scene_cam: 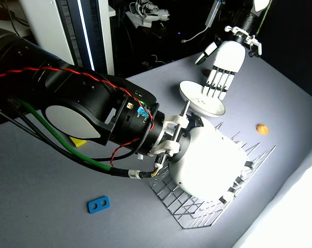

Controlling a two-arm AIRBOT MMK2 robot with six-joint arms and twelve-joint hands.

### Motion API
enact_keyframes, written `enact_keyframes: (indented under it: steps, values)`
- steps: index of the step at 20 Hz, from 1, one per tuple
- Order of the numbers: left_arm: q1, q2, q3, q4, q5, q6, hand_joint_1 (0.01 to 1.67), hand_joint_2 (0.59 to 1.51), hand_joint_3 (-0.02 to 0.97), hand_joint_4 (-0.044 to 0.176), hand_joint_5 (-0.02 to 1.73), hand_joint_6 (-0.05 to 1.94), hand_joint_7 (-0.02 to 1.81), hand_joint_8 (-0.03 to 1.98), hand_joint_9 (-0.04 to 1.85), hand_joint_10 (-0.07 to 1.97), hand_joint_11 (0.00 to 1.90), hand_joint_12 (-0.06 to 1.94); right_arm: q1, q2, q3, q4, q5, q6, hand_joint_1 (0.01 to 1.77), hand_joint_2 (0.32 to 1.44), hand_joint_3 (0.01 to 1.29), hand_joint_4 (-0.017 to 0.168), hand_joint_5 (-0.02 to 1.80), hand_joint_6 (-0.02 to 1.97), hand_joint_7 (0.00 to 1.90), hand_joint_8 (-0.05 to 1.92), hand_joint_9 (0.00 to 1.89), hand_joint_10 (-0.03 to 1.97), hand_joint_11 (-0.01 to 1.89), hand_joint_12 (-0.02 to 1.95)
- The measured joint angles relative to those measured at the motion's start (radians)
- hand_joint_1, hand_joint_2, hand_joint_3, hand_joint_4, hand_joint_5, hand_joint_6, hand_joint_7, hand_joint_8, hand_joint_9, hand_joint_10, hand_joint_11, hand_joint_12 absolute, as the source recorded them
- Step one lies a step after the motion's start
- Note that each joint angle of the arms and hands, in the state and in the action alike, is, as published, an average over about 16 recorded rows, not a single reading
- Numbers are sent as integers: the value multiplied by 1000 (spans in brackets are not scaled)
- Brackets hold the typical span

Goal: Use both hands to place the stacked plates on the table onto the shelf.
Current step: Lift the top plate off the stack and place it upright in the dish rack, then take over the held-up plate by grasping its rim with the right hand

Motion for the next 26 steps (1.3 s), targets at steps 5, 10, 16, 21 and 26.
enact_keyframes:
  steps: [5, 10, 16, 21, 26]
  values:
    - [4, 3, -10, -2, 12, -19, 15, 1121, 16, -7, 2, -20, -3, 0, -18, -27, 24, -4, 19, 11, -19, 2, 32, -54, 872, 1176, 12, -4, 699, 201, 778, 31, 733, 122, 315, 1237]
    - [5, 6, -15, -3, 18, -25, 17, 1120, 16, -7, -3, -24, -4, 2, -17, -27, 25, -2, 44, 35, -74, -5, 83, -182, 810, 1131, 12, -3, 583, 33, 590, 12, 558, 38, 166, 1090]
    - [5, 8, -19, -5, 22, -25, 19, 1122, 16, -7, -4, -23, -5, 2, -17, -26, 24, -2, 53, 70, -200, -37, 179, -421, 777, 1028, 11, -2, 302, 27, 291, 12, 278, 14, 47, 639]
    - [8, 9, -23, -10, 26, -26, 20, 1123, 16, -8, -4, -21, -5, 2, -17, -26, 24, -2, 11, 89, -322, -83, 246, -641, 786, 946, 12, 1, 112, 27, 100, 12, 99, 10, 13, 259]
    - [13, 10, -26, -14, 28, -27, 20, 1124, 16, -8, -4, -21, -6, 1, -18, -26, 24, -2, -76, 84, -421, -129, 309, -842, 815, 875, 11, 3, 20, 26, 12, 13, 21, 10, 15, 2]
